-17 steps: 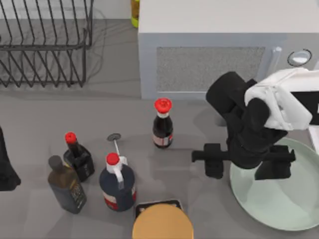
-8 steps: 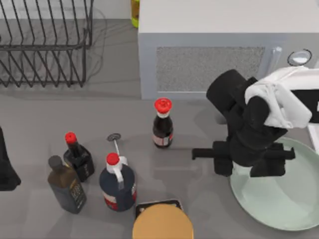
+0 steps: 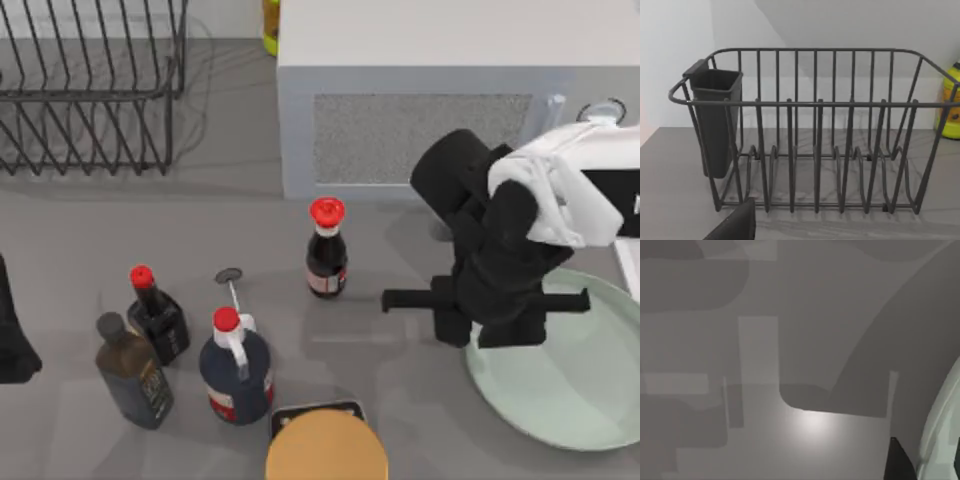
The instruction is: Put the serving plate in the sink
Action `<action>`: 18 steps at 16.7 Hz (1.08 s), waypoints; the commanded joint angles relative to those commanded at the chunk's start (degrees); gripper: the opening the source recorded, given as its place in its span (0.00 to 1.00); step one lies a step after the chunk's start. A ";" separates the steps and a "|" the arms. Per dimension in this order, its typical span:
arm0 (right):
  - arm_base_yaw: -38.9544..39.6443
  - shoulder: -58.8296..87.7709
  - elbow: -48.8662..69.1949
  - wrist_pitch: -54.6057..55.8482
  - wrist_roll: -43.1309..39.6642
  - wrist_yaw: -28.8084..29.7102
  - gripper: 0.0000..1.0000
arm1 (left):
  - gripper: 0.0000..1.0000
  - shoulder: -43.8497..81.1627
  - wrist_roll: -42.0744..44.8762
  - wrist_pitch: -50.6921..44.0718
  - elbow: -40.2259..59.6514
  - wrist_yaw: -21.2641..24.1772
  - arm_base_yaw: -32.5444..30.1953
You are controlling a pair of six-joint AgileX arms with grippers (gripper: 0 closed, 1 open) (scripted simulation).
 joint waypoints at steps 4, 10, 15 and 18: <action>0.21 0.79 11.21 -11.20 0.21 0.00 0.00 | 1.00 0.00 0.00 0.00 0.00 0.00 0.00; -0.02 0.39 38.83 -39.79 -0.02 -0.03 0.00 | 1.00 0.00 0.00 0.00 0.00 0.00 0.00; -0.59 -1.21 53.56 -54.81 -0.61 -0.07 0.00 | 1.00 0.00 0.00 0.00 0.00 0.00 0.00; -0.73 -1.61 55.35 -56.62 -0.75 -0.08 0.00 | 1.00 0.00 0.00 0.00 0.00 0.00 0.00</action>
